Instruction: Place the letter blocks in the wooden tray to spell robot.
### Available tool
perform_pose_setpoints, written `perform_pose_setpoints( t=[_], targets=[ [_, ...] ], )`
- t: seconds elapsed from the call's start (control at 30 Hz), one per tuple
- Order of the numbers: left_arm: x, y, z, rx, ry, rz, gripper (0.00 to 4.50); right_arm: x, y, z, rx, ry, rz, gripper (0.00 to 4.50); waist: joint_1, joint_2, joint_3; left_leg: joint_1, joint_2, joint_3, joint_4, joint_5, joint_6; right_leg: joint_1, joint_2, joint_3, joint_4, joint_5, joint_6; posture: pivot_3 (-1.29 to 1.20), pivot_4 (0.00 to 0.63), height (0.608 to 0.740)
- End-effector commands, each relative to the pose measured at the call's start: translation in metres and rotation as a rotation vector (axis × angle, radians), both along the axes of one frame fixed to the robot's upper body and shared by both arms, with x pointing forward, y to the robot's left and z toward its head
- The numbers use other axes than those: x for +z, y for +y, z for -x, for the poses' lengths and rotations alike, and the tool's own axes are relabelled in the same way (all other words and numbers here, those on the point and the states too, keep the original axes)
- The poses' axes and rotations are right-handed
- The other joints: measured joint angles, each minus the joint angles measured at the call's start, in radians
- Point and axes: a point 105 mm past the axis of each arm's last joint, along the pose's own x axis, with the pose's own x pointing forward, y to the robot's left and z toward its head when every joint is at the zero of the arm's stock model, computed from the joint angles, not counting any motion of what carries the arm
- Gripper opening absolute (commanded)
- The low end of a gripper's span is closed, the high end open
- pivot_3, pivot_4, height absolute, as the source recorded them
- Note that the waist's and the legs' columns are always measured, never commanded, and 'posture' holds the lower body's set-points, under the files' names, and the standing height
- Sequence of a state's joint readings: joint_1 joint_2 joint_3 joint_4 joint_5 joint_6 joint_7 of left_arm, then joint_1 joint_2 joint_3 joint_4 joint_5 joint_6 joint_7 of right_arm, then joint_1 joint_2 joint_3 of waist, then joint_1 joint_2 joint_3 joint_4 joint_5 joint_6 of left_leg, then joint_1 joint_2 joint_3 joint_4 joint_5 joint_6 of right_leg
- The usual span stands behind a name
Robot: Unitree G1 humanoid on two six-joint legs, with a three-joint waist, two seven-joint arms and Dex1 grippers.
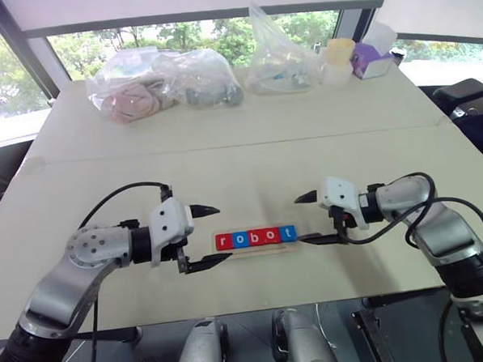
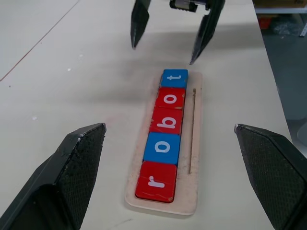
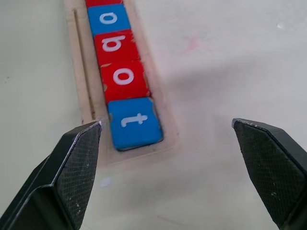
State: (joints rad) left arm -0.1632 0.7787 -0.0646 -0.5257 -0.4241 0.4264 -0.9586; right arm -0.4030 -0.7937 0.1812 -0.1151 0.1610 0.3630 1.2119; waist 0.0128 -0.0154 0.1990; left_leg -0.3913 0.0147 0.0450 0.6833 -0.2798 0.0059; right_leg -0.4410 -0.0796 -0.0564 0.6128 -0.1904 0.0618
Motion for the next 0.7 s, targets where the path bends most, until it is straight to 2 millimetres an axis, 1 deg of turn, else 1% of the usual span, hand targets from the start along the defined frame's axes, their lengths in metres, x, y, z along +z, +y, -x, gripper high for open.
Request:
perform_pose_setpoints(
  t=[0.03, 0.23, 0.37, 0.5, 0.7],
  targets=[
    [0.007, -0.003, 0.002, -0.023, -0.029, 0.007, 4.50, 0.007, 0.004, 0.004, 0.025, -0.034, -0.002, 4.47, -0.001, 0.000, 0.000, 0.000, 0.000, 0.000, 0.000, 0.000, 0.000, 0.000, 0.000, 0.000, 0.000, 0.000, 0.000, 0.00, 0.150, 0.740],
    [0.007, -0.002, 0.002, -0.021, -0.029, 0.004, 4.50, 0.000, 0.008, 0.001, 0.016, -0.048, -0.006, 4.47, -0.001, 0.000, 0.000, 0.000, 0.000, 0.000, 0.000, 0.000, 0.000, -0.001, 0.000, 0.000, 0.000, 0.000, 0.000, 0.00, 0.150, 0.740],
    [0.007, -0.002, 0.003, -0.020, -0.029, 0.006, 4.50, -0.005, 0.007, -0.004, 0.002, -0.069, 0.009, 4.47, -0.001, 0.000, 0.000, 0.000, 0.000, 0.000, 0.000, 0.000, 0.000, -0.001, 0.000, 0.000, 0.000, 0.000, 0.000, 0.00, 0.150, 0.740],
    [0.007, -0.002, 0.003, -0.019, -0.029, 0.007, 4.50, -0.005, 0.006, -0.010, -0.012, -0.092, 0.005, 4.47, 0.000, 0.000, 0.000, 0.000, 0.000, 0.000, 0.000, 0.000, 0.000, -0.001, 0.000, 0.000, 0.000, 0.000, 0.000, 0.00, 0.150, 0.740],
    [0.007, -0.003, 0.005, -0.019, -0.028, 0.009, 4.50, -0.003, 0.007, -0.011, -0.011, -0.107, 0.000, 4.47, -0.001, 0.000, 0.000, 0.000, 0.000, 0.000, 0.000, 0.000, 0.000, -0.001, 0.000, 0.000, 0.000, 0.000, 0.000, 0.00, 0.150, 0.740]
  ],
)
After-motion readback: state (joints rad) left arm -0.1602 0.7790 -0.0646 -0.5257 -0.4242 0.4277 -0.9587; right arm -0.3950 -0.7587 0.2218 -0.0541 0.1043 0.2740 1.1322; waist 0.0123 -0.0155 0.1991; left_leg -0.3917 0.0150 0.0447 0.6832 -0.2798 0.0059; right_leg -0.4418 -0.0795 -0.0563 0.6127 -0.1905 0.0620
